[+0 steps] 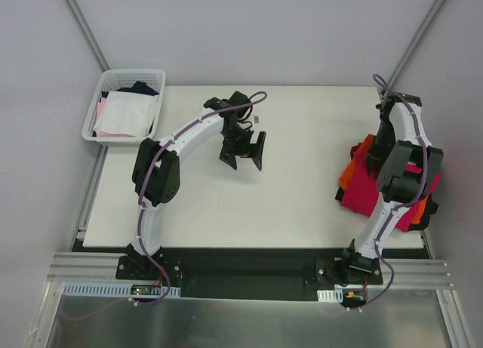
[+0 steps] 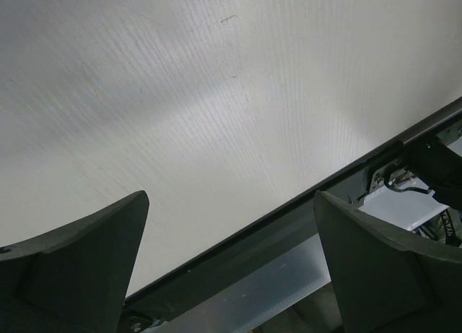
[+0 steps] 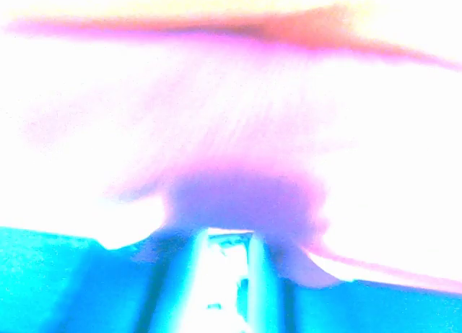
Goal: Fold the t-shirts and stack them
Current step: Neatly place the folded tshirt to the corner
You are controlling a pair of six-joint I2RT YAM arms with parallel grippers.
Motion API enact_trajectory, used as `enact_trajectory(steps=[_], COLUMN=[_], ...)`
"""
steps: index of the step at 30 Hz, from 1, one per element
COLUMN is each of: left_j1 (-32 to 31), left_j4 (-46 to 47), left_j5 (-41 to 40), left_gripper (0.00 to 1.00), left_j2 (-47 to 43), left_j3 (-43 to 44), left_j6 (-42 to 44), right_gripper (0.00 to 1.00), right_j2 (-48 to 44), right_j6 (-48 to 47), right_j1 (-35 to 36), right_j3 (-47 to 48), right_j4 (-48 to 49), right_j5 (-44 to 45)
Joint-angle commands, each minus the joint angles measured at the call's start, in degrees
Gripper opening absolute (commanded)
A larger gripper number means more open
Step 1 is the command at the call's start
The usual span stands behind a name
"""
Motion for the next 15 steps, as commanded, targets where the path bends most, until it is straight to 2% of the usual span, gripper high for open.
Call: enact_trajectory(steps=[1, 5, 9, 12, 13, 15], left_j1=[0.6, 0.6, 0.4, 0.4, 0.4, 0.4], left_j4=[-1.3, -1.1, -0.8, -0.7, -0.5, -0.6], left_j5=[-1.3, -0.7, -0.5, -0.5, -0.5, -0.6], left_gripper=[0.99, 0.99, 0.99, 0.99, 0.99, 0.99], left_j2=[-1.5, -1.4, -1.5, -1.7, -1.7, -1.8], left_j3=[2.4, 2.4, 2.1, 1.9, 1.9, 1.8], left_j6=[-0.6, -1.3, -1.6, -1.7, -1.8, -2.0], right_gripper=[0.41, 0.42, 0.39, 0.28, 0.18, 0.06], right_j2=[-11.6, -14.4, -14.0, -14.2, -13.7, -11.4], right_j6=[-1.4, -1.5, -1.5, -0.9, -0.8, -1.0], right_j1=[-0.1, -0.3, -0.4, 0.7, 1.6, 5.4], right_j3=[2.7, 5.2, 6.1, 1.6, 0.7, -0.3], right_j4=[8.5, 7.8, 5.7, 8.4, 8.7, 8.7], right_j5=[-6.5, -7.9, -10.5, -20.9, -22.6, -23.6])
